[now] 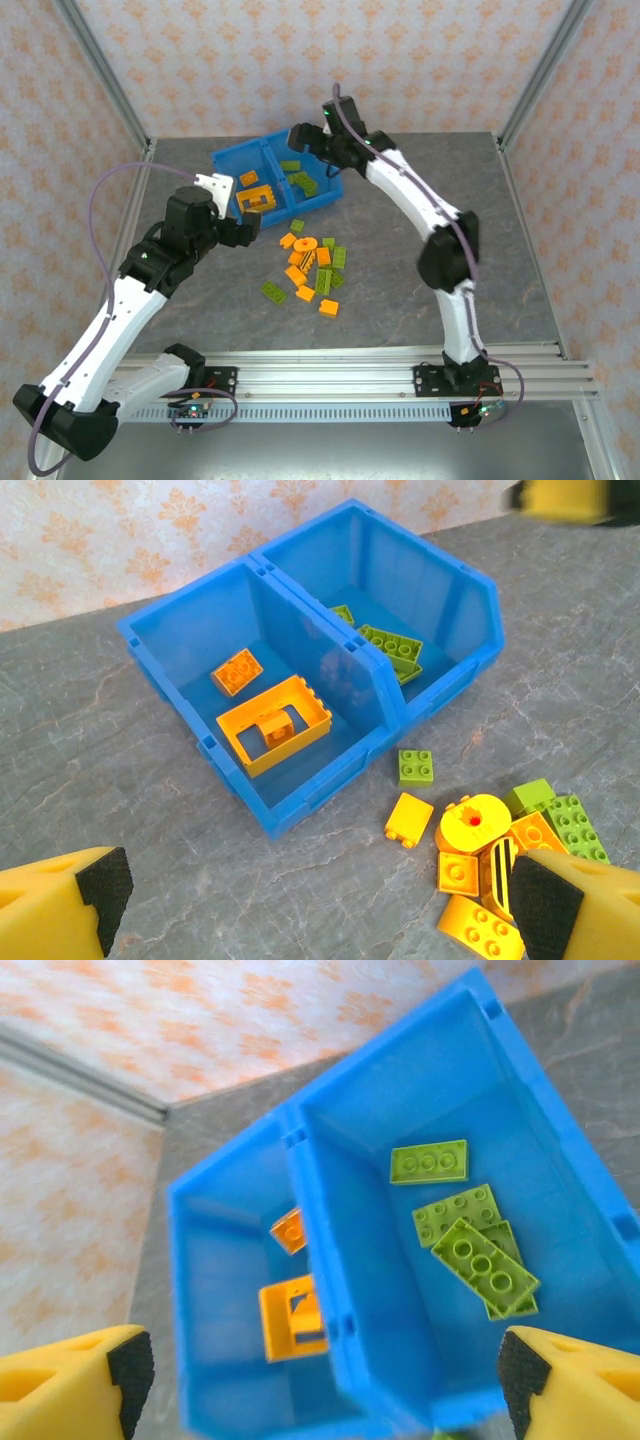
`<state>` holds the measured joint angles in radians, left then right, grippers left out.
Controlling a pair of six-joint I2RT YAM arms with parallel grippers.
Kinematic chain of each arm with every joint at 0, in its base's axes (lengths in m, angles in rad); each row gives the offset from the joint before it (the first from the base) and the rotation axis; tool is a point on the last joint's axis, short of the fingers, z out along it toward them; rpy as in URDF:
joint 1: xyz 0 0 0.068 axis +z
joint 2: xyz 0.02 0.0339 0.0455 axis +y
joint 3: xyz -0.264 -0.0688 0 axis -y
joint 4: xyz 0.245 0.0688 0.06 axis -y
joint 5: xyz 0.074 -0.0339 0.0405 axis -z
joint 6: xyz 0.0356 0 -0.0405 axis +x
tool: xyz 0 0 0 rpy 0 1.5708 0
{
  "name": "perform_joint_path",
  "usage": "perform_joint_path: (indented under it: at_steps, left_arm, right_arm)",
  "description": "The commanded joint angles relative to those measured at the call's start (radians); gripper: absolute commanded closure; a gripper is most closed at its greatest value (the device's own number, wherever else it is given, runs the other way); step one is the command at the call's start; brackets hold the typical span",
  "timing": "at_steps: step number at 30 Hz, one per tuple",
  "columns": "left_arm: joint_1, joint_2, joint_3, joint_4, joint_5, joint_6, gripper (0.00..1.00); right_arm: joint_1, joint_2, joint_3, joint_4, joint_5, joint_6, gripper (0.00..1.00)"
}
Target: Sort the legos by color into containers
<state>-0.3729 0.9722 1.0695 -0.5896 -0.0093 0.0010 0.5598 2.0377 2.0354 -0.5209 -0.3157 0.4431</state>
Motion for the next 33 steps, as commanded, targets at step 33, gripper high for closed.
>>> perform_joint_path:
  at_steps: [33]
  left_arm:
    - [-0.287, 0.970, 0.374, -0.061, -0.185, -0.883, 0.10]
  right_arm:
    - [0.000, -0.771, -0.992, 0.179, 0.123, -0.351, 0.01]
